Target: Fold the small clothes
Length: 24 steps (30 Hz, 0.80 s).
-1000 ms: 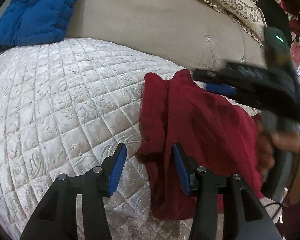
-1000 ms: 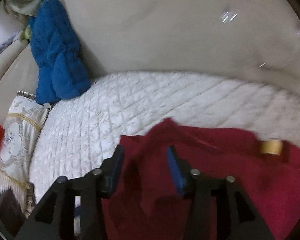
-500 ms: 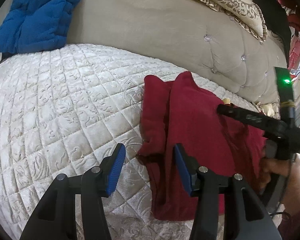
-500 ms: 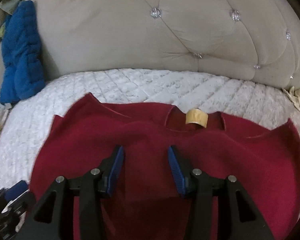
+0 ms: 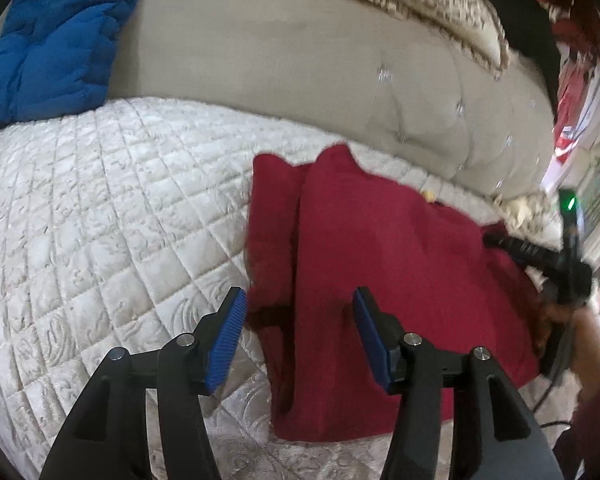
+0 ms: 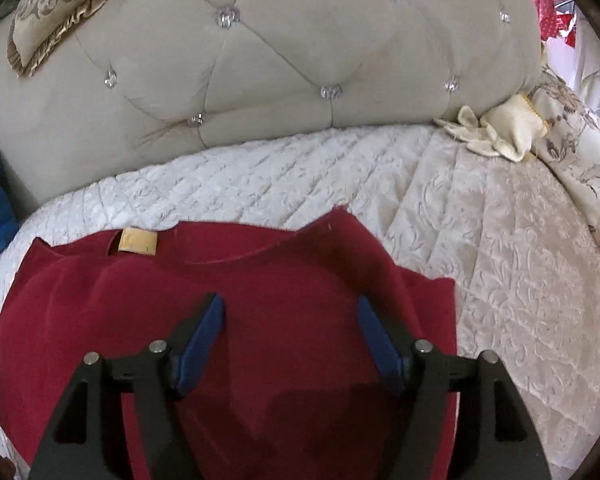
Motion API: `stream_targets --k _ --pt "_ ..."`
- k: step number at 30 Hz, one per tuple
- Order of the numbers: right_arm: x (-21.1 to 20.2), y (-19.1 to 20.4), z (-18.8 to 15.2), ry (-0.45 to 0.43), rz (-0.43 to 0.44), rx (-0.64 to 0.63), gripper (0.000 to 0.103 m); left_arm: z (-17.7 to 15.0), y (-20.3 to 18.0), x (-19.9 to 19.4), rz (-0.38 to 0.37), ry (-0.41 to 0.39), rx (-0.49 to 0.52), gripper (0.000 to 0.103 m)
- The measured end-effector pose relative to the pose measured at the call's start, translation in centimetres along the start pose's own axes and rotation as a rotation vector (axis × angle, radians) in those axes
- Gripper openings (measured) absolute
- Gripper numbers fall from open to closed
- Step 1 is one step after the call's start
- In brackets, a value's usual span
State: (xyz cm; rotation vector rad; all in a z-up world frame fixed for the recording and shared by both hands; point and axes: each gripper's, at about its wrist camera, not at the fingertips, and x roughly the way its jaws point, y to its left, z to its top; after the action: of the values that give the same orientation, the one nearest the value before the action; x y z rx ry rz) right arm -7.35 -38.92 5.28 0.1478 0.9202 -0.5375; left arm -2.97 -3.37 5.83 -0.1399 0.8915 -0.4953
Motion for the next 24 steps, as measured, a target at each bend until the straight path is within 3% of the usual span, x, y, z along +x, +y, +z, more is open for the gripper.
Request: stream_targets --k 2,6,9,13,15,19,21,24 --pt "-1.4 1.5 0.2 -0.017 0.007 -0.043 0.072 -0.2 -0.2 0.4 0.009 0.014 0.005 0.034" --pt "-3.8 4.6 0.2 -0.065 0.123 -0.086 0.072 -0.2 -0.4 0.3 0.015 0.011 0.014 0.034" --pt "-3.4 7.6 0.2 -0.023 0.224 -0.134 0.071 -0.1 -0.4 0.3 0.013 0.013 0.011 0.034" --pt "-0.2 11.0 -0.2 0.043 0.229 -0.185 0.061 0.0 -0.2 0.2 0.010 0.011 0.005 0.034" --pt "1.9 11.9 -0.7 0.105 0.196 -0.204 0.063 0.0 0.0 0.2 0.008 0.012 -0.001 0.034" --pt "0.8 13.1 0.0 0.119 0.159 -0.208 0.069 0.1 0.3 -0.2 -0.005 0.004 -0.020 0.034" --pt "-0.7 13.8 0.2 0.094 0.217 -0.187 0.070 0.2 0.4 -0.4 -0.008 -0.003 -0.027 0.034" --pt "-2.0 15.9 0.9 0.083 0.304 -0.205 0.078 0.0 0.4 -0.4 -0.009 0.001 -0.027 0.034"
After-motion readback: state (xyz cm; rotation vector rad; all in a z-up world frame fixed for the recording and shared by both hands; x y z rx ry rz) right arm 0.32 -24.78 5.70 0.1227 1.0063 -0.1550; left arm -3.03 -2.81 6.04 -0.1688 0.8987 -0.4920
